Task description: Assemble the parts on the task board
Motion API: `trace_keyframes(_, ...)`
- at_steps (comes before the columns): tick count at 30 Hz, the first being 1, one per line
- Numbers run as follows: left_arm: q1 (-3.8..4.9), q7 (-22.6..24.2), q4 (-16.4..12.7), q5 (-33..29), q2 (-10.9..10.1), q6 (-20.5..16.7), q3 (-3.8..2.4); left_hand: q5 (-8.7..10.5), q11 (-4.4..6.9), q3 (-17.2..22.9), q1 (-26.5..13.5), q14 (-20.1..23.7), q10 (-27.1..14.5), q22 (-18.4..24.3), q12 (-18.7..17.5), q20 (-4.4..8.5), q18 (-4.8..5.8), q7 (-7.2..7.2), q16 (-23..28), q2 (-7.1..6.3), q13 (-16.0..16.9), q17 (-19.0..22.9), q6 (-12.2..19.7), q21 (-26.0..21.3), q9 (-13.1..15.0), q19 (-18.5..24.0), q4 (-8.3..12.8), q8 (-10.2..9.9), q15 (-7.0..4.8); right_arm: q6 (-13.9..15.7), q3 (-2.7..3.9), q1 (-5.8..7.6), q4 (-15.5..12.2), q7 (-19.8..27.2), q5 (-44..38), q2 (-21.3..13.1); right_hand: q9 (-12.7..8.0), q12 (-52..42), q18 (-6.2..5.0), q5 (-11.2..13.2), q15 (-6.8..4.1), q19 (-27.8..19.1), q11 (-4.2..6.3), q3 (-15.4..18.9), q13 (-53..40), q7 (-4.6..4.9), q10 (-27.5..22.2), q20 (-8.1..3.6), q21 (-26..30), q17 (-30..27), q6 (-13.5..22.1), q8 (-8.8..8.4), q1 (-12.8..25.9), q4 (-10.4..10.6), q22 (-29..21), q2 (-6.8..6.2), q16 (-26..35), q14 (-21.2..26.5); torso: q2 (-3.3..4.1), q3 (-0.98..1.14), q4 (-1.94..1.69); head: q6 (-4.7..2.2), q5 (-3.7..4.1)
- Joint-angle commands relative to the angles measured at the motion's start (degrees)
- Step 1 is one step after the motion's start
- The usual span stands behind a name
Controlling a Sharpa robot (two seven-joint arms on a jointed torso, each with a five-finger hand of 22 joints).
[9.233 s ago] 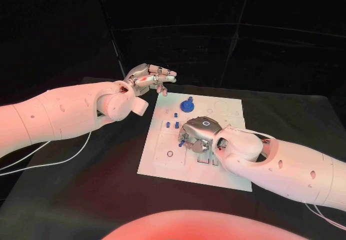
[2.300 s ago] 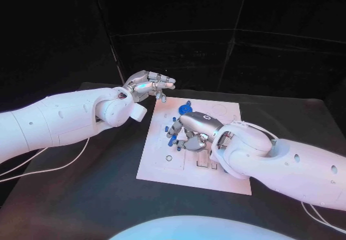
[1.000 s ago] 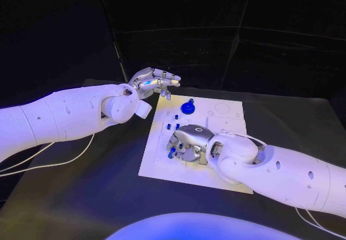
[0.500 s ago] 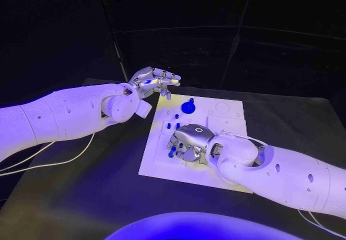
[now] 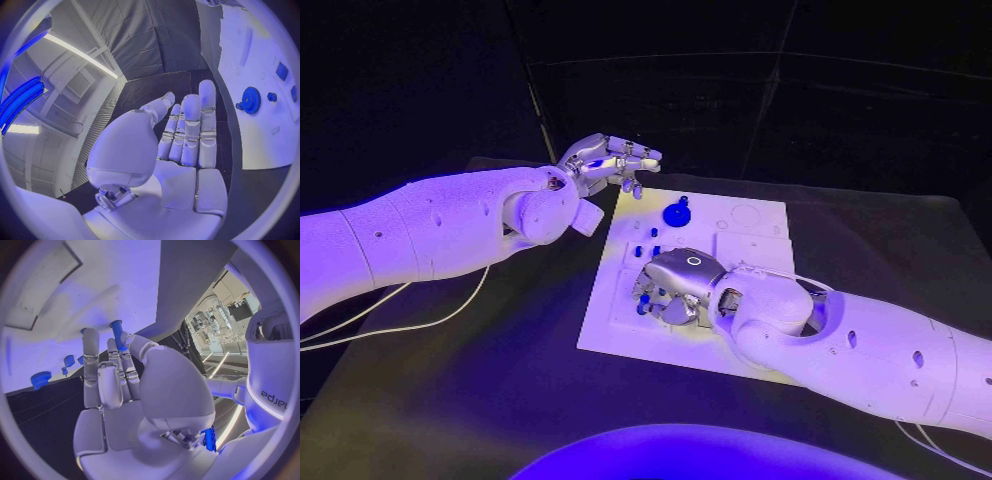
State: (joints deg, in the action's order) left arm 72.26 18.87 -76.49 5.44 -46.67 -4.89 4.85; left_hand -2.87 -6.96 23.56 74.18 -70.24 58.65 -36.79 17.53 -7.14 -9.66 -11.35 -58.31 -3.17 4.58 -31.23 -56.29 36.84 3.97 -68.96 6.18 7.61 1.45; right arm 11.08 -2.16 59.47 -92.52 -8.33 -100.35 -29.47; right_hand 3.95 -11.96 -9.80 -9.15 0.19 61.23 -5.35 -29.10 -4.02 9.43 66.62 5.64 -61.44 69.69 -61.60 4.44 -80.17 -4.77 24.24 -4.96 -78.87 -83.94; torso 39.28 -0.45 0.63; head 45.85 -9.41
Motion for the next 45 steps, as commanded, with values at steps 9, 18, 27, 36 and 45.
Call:
trace_keyframes(9,0.08,0.18,-0.19,0.15,-0.11,0.7,-0.02,0.13,0.06,-0.5,0.49,0.49,-0.52,0.17,0.4,0.02,-0.74,0.07,0.11,0.35,0.09,0.26,0.54,-0.41,-0.02,0.35,-0.11,-0.23,0.21,-3.57,0.02,0.11,0.16,-0.75,-1.78,0.53,-0.06,0.71,-0.83,-0.59,-0.19,-0.59,0.4,0.9,0.07,0.02,0.63,0.17,-0.33,-0.49,0.09,-0.46,1.42,0.06,0.03,-0.38,0.37,-2.14,-0.01,-0.01,-0.02,0.18,0.03)
trace_keyframes(18,0.08,0.16,-0.22,0.15,-0.14,0.71,-0.02,0.13,0.06,-0.5,0.49,0.49,-0.52,0.17,0.4,0.02,-0.74,0.07,0.11,0.35,0.09,0.26,0.54,-0.41,-0.02,0.35,-0.11,-0.23,0.21,-2.54,-0.01,0.11,0.39,0.17,-1.39,0.91,-0.31,4.96,-0.73,-2.22,1.38,-0.93,-1.53,2.87,0.53,1.38,-5.96,1.47,0.29,-1.63,4.07,-0.96,4.4,0.93,-0.41,-2.79,1.0,-1.8,-0.02,0.02,0.01,0.18,-0.06)
trace_keyframes(27,0.08,0.07,-0.23,0.15,-0.16,0.75,-0.02,0.13,0.06,-0.5,0.49,0.49,-0.52,0.17,0.4,0.02,-0.74,0.07,0.11,0.35,0.09,0.26,0.54,-0.41,-0.02,0.35,-0.11,-0.23,0.21,2.9,-0.06,0.11,0.51,1.34,-0.36,0.68,-0.17,5.57,-0.83,-2.82,2.55,-2.36,-2.73,9.73,0.18,2.22,-12.92,2.8,2.56,-7.74,11.23,-0.73,5.05,1.54,-1.81,-3.58,4.8,0.71,-0.01,0.02,0.01,0.03,-0.03)
trace_keyframes(36,0.08,0.01,-0.25,0.15,-0.22,0.83,-0.02,0.13,0.06,-0.5,0.49,0.49,-0.52,0.17,0.4,0.02,-0.74,0.07,0.11,0.35,0.09,0.26,0.54,-0.41,-0.02,0.35,-0.11,-0.23,0.21,10.23,-0.06,0.09,-0.93,4.27,2.39,-1.21,-0.04,3.04,-0.81,-3.37,2.57,-2.4,-2.69,14.19,-0.1,2.19,-14.64,2.9,3.4,-10.03,12.41,-0.56,4.19,2.12,-2.44,-2.55,5.81,1.51,-0.04,0.03,0.0,-0.15,0.13)
trace_keyframes(45,0.08,-0.06,-0.41,0.15,-0.63,0.79,-0.01,0.13,0.06,-0.5,0.49,0.49,-0.52,0.17,0.4,0.02,-0.74,0.07,0.11,0.35,0.09,0.26,0.54,-0.41,-0.02,0.35,-0.11,-0.23,0.21,16.11,0.23,1.7,-8.6,4.85,16.46,-12.47,0.35,-4.24,-0.92,-4.01,1.55,-1.34,-1.28,16.79,-1.56,1.65,-5.58,2.17,3.19,-7.84,9.32,0.62,4.83,3.79,-2.59,-0.87,3.88,0.06,-0.36,-0.19,0.23,-1.65,2.96)
